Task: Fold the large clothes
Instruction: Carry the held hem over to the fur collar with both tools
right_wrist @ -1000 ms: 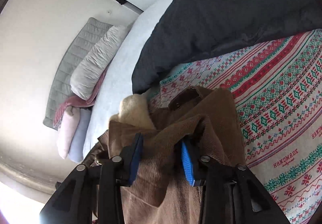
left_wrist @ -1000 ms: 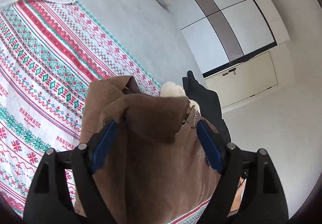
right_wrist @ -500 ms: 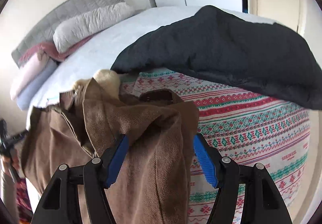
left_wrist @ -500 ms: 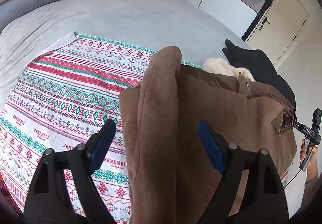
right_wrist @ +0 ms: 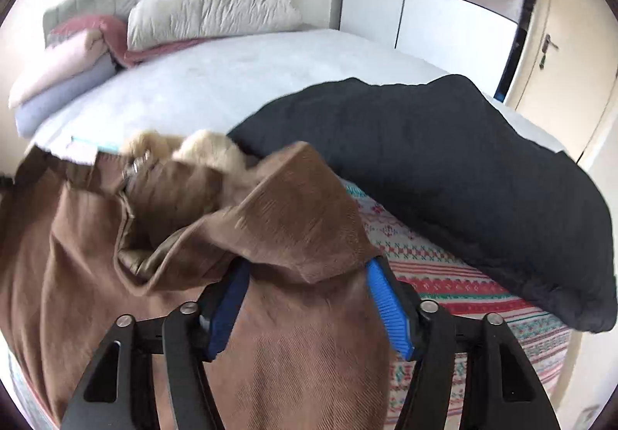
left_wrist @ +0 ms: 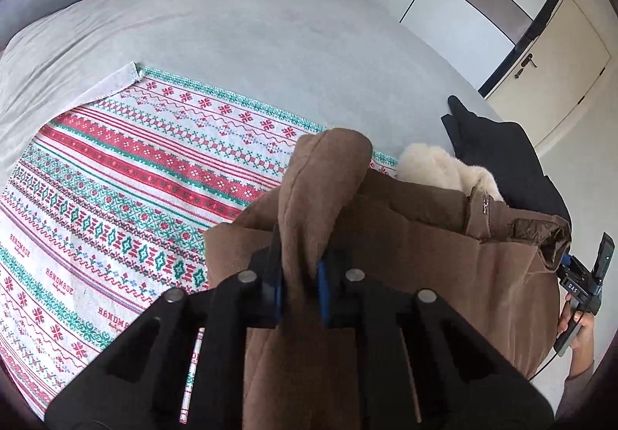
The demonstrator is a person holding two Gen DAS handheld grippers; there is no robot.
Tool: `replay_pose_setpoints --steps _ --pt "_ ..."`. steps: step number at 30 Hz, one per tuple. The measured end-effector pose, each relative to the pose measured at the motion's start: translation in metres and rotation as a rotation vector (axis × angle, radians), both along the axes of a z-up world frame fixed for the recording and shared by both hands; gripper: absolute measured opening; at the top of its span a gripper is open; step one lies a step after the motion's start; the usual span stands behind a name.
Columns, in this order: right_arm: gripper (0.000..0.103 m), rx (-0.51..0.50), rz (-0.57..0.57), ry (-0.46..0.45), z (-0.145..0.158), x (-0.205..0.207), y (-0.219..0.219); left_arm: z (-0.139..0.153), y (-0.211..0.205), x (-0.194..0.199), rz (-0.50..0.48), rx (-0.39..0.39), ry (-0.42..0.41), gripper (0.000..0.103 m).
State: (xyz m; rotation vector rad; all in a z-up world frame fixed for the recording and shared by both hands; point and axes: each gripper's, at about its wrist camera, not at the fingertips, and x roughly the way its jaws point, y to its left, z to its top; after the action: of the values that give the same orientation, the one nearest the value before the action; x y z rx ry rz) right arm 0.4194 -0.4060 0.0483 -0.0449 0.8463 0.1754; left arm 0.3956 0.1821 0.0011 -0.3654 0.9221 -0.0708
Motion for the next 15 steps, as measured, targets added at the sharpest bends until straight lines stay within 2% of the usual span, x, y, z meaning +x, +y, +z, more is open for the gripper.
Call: replay_pose_setpoints --steps 1,2,3,6,9,11,12,13,15 --pt "0.005 0.085 -0.027 -0.001 0.005 0.007 -0.008 0.007 0.002 -0.002 0.005 -0.012 -0.028 0.012" --pt "0.0 0.144 -0.076 0.002 0.007 0.013 -0.018 0.013 0.004 -0.005 0.008 -0.021 -0.054 0.011" --pt "0.001 0.175 -0.131 -0.006 0.01 0.017 -0.023 0.019 0.005 -0.007 0.014 -0.021 -0.079 0.01" --pt "0.0 0.182 -0.245 -0.038 0.019 0.024 -0.042 0.036 0.004 -0.013 0.018 -0.02 -0.147 0.01" --pt "0.003 0.257 -0.235 -0.042 0.03 0.021 -0.059 0.042 -0.001 -0.01 0.01 -0.008 -0.156 0.01" --pt "0.016 0.311 -0.187 0.018 0.029 0.021 -0.065 0.034 -0.005 -0.002 0.004 0.037 -0.119 0.01" --pt "0.036 0.322 -0.17 0.045 0.026 0.022 -0.062 0.028 -0.005 0.001 0.004 0.051 -0.102 0.01" --pt "0.064 0.321 -0.157 0.062 0.023 0.021 -0.061 0.022 -0.005 0.003 0.009 0.053 -0.09 0.01" --pt "0.08 0.307 -0.128 0.075 0.013 0.02 -0.054 0.011 0.0 0.003 0.029 0.028 -0.078 0.011"
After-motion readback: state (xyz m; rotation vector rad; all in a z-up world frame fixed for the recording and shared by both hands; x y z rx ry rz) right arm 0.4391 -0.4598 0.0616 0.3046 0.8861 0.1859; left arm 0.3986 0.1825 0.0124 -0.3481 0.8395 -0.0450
